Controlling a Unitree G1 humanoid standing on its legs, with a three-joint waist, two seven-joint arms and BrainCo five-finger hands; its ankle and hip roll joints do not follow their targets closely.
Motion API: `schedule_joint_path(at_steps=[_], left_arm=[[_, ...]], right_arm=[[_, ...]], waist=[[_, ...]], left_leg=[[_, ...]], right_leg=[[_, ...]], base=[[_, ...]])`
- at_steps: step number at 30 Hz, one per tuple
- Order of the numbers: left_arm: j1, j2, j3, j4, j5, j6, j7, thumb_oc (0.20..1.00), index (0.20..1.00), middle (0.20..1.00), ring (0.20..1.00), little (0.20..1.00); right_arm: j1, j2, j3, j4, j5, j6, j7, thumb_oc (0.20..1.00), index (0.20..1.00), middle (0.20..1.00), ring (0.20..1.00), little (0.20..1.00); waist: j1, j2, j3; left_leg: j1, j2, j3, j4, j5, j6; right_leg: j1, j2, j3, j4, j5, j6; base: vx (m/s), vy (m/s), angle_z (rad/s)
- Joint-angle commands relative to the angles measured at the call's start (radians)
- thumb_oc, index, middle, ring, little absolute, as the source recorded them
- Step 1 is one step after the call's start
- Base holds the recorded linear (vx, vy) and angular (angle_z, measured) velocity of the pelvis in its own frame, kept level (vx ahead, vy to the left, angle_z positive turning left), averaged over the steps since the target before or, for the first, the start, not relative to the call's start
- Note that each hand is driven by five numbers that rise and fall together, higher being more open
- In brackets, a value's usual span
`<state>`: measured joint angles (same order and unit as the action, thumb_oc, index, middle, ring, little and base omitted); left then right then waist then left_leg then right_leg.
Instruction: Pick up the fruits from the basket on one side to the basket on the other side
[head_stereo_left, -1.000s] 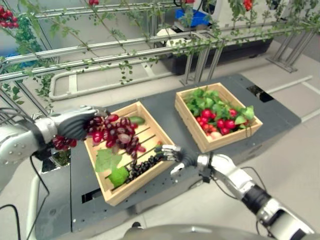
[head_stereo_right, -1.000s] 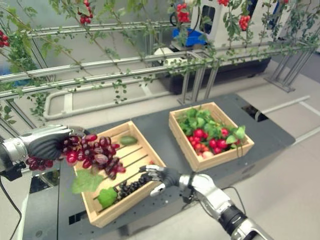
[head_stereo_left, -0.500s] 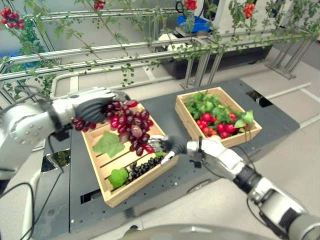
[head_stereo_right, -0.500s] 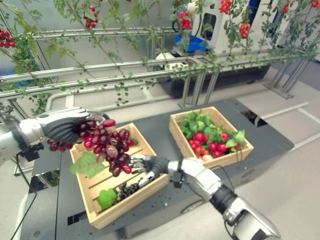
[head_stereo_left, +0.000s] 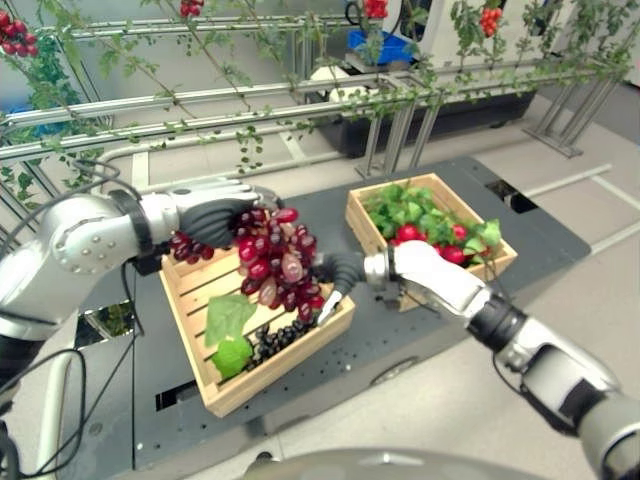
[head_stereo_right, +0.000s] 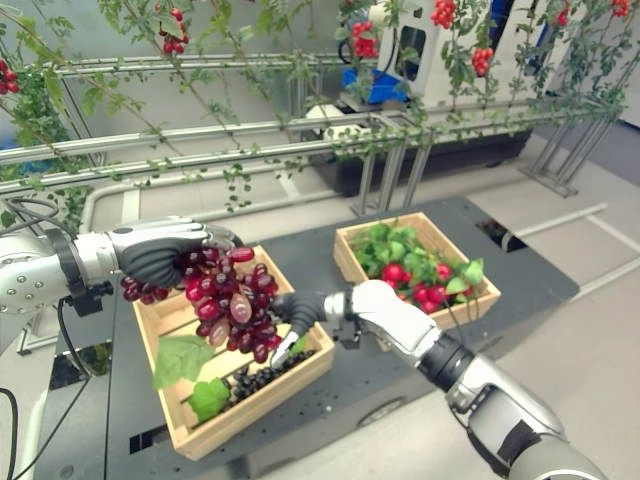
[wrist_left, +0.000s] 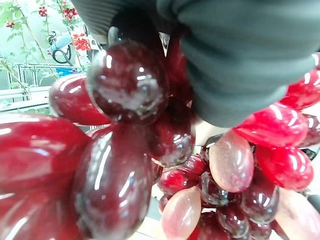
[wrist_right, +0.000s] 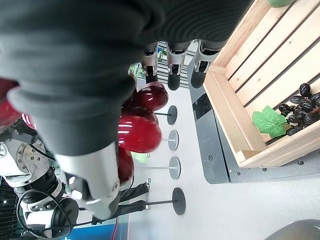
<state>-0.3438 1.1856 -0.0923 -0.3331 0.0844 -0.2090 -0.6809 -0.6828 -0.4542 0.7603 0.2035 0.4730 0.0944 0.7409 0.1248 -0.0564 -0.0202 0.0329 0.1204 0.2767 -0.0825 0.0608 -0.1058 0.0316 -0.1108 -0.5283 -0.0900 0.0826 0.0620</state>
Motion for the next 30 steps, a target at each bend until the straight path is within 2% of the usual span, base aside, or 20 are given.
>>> schedule_joint_path(at_steps=[1,5,13,22,30], left_arm=[[-0.056,0.006,-0.024,-0.013,-0.037,0.000,0.012,0.200,0.200,0.200,0.200,0.200],[-0.053,-0.007,-0.035,-0.006,-0.034,-0.001,0.006,0.200,0.200,0.200,0.200,0.200],[-0.041,-0.022,-0.044,-0.012,-0.018,-0.008,-0.007,0.200,0.200,0.200,0.200,0.200],[-0.004,-0.058,-0.035,-0.004,0.029,-0.015,-0.013,0.200,0.200,0.200,0.200,0.200],[0.029,-0.096,-0.022,-0.001,0.059,-0.013,-0.013,0.200,0.200,0.200,0.200,0.200]], right_arm=[[-0.065,0.033,-0.026,-0.020,0.021,-0.051,-0.009,1.000,1.000,1.000,1.000,1.000],[-0.066,0.043,-0.043,0.001,0.058,-0.052,-0.025,1.000,1.000,1.000,1.000,1.000],[-0.082,0.066,-0.050,0.000,0.159,-0.013,-0.022,1.000,1.000,1.000,1.000,1.000],[-0.133,0.048,-0.061,-0.017,0.206,0.000,-0.027,1.000,1.000,1.000,1.000,1.000],[-0.133,0.091,-0.072,-0.004,0.246,0.011,-0.045,1.000,1.000,1.000,1.000,1.000]], waist=[[0.010,-0.038,-0.015],[0.008,-0.036,-0.015],[0.011,-0.035,-0.013],[0.010,-0.041,-0.014],[0.014,-0.044,-0.013]], left_leg=[[-0.005,-0.041,0.010,0.051,-0.097,0.039],[-0.004,-0.042,0.010,0.049,-0.096,0.040],[-0.005,-0.044,0.010,0.047,-0.094,0.040],[-0.006,-0.042,0.010,0.043,-0.091,0.039],[-0.009,-0.042,0.008,0.044,-0.091,0.040]], right_leg=[[0.020,-0.040,0.006,0.037,-0.079,0.060],[0.020,-0.039,0.006,0.037,-0.079,0.059],[0.020,-0.038,0.007,0.034,-0.077,0.059],[0.018,-0.035,0.011,0.031,-0.077,0.056],[0.018,-0.033,0.009,0.028,-0.075,0.054]], base=[[0.00,0.000,0.00],[0.00,-0.003,-0.02],[0.00,0.000,0.00],[0.00,0.000,0.00],[0.00,0.000,0.00]])
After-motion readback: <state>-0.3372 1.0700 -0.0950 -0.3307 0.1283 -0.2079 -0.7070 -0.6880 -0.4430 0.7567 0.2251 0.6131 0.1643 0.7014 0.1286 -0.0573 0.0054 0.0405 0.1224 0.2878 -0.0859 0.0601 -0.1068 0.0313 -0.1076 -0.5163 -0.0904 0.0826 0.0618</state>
